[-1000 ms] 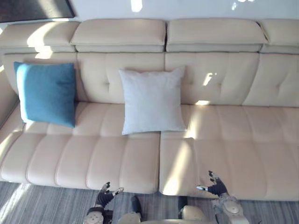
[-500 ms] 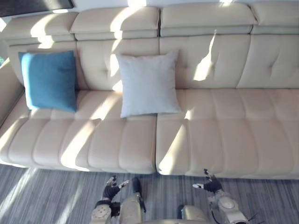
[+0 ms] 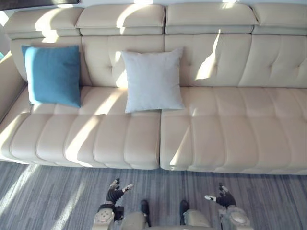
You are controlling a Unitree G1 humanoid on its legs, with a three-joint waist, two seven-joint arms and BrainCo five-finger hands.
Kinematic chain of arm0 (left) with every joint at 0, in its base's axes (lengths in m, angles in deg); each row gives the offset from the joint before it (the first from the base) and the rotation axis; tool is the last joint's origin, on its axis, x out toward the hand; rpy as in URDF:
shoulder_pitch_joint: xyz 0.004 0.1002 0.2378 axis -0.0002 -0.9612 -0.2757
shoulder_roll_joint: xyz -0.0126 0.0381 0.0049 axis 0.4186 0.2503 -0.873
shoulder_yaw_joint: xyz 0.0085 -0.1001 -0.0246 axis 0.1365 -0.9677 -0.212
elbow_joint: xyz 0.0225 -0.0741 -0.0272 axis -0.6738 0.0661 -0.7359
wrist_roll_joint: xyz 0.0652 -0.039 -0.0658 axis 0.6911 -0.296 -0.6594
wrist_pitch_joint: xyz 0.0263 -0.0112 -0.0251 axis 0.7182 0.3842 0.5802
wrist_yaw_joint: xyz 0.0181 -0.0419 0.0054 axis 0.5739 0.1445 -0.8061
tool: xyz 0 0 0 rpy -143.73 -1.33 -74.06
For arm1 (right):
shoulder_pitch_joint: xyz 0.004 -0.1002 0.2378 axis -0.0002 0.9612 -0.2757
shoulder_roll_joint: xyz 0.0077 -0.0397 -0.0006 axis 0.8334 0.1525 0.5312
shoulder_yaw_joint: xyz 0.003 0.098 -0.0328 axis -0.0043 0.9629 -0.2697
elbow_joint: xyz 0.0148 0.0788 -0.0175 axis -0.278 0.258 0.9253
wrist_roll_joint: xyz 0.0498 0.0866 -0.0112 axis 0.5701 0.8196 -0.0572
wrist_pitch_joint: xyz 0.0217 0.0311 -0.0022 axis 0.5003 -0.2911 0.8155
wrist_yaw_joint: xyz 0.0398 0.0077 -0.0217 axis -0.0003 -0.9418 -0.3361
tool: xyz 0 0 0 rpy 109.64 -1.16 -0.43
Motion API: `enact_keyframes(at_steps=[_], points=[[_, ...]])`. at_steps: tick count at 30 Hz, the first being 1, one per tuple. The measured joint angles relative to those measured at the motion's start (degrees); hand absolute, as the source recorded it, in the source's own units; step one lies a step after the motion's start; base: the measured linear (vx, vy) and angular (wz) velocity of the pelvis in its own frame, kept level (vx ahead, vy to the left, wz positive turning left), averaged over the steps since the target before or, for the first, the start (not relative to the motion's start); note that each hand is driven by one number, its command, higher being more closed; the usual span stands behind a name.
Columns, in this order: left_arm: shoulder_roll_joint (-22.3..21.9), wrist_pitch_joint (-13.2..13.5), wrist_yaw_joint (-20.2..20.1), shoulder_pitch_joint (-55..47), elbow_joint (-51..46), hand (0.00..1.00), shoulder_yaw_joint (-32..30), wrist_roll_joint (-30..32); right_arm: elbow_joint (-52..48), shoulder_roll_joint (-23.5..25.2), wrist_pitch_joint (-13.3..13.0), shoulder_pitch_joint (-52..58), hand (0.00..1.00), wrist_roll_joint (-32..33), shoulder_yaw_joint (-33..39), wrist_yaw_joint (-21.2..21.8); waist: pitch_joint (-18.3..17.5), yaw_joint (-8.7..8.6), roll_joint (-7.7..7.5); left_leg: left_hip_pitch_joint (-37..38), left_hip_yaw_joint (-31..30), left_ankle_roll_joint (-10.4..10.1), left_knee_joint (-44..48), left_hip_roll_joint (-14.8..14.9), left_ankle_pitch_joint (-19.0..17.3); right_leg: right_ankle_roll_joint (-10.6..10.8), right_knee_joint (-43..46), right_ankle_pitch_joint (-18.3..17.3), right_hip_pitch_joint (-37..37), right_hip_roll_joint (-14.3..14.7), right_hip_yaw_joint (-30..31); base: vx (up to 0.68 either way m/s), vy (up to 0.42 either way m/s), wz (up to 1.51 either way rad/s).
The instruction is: Pick up cushions and gather them together orderly.
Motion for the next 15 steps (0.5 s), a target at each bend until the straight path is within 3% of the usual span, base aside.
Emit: enact_keyframes(at_steps=[3,5,7,8,9,10,12,14,15], points=[[0.55,-0.04,0.12,0.21,0.51,0.0,-0.07,-0.01,-0.99,0.05,-0.01,-0.5,0.0,0.27,0.43,-0.28,0.0,-0.68,-0.09,1.08,5.53,0.94,0.39,0.49,-0.87,0.49,-2.16,2.47,-0.66,1.1,4.89,-0.02,0.056,-0.89],[0.91,-0.03,0.23,0.47,0.44,0.0,-0.04,0.0,-3.25,0.19,-0.09,-0.81,0.0,0.44,0.36,-0.5,0.01,-1.86,-0.13,1.02,10.76,1.37,1.46,1.65,-1.85,-0.2,-3.71,3.02,-1.98,0.75,4.07,-0.02,0.04,-1.34],[1.27,-0.04,0.26,0.83,0.13,0.0,0.03,0.04,-4.5,0.51,-0.09,-1.68,0.0,1.01,-0.15,-0.77,0.11,-2.1,0.11,1.36,19.3,1.29,4.1,5.64,-3.24,-5.73,-2.03,1.54,-4.23,-2.51,-12.7,-0.02,0.017,-1.81],[1.42,-0.04,0.25,0.81,0.08,0.0,0.11,0.05,-4.5,0.6,-0.1,-2.01,0.0,1.05,-0.62,-0.81,0.05,-2.12,-0.05,1.88,21.99,0.95,4.89,6.63,-3.85,-7.02,-0.9,0.79,-4.7,-3.56,-17.94,0.06,-0.01,-2.18],[2.05,-0.1,0.24,0.73,0.06,0.0,0.15,0.09,-4.5,0.87,-0.26,-2.49,0.0,1.52,-0.91,-0.88,-0.05,-2.12,-0.38,3.26,27.05,-0.05,6.98,8.64,-5.58,-10.69,1.89,0.37,-5.11,-6.03,-28.38,0.12,-0.064,-2.39],[2.03,-0.11,0.23,0.66,-0.11,0.0,0.16,0.19,-4.17,0.86,-0.38,-2.69,0.0,1.95,-0.9,-0.94,-0.19,-2.0,-0.59,5.54,32.2,-1.52,8.97,10.05,-7.17,-13.63,4.56,2.58,-4.86,-8.36,-36.4,0.15,-0.096,-2.54],[1.85,-0.11,0.14,0.83,-0.13,0.0,0.4,0.65,-3.23,0.61,-0.27,-3.61,0.0,1.95,-1.04,-0.99,-0.23,-1.83,-0.68,9.36,38.39,-2.23,9.57,11.24,-7.61,-12.27,7.54,2.81,-5.65,-8.23,-43.4,0.15,-0.204,-2.56],[1.5,-0.13,0.05,2.26,-0.1,0.0,1.85,0.97,-3.26,-0.43,-0.25,-3.85,0.0,1.96,-1.02,-0.99,-0.07,-2.26,-0.11,12.81,41.45,-4.96,11.02,12.25,-9.36,-9.61,8.99,-0.38,-6.48,-5.81,-41.77,0.17,-0.214,-2.37],[1.2,-0.14,-0.02,3.37,-0.08,0.0,2.12,0.98,-3.25,-1.13,-0.11,-3.88,0.0,1.97,-1.24,-0.98,-0.12,-2.29,1.15,14.92,42.56,-6.95,14.74,14.9,-11.52,-9.71,11.16,-2.78,-7.74,-3.31,-37.28,0.23,-0.168,-2.16]])
